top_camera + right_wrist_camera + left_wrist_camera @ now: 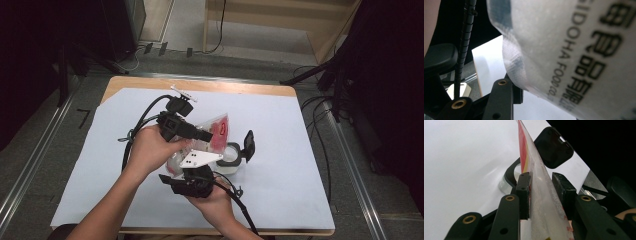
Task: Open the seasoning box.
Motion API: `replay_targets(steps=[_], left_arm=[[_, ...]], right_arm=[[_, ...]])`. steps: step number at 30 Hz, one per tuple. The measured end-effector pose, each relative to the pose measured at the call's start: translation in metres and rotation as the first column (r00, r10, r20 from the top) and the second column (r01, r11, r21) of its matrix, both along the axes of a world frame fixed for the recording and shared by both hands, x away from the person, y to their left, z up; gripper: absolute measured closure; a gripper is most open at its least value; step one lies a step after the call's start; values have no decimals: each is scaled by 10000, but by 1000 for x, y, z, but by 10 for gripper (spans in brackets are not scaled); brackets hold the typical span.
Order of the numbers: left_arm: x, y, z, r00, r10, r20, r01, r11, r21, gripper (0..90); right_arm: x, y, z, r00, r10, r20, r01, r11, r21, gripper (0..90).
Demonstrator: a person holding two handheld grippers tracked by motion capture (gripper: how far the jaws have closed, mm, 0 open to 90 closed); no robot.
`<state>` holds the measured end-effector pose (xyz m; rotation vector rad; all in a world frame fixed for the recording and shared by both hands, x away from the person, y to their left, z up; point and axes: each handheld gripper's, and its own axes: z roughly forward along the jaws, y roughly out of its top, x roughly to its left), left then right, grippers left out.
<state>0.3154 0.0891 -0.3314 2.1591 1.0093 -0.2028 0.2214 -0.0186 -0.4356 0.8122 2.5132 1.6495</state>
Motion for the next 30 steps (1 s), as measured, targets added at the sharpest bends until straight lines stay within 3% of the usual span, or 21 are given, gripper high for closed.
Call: replay_targets(steps=[30], left_arm=[[2, 1, -1, 9998, 29, -179, -32, 9999, -123, 688]], right_arm=[[-2, 0, 2, 9999, -60, 156, 63, 9998, -194, 638]])
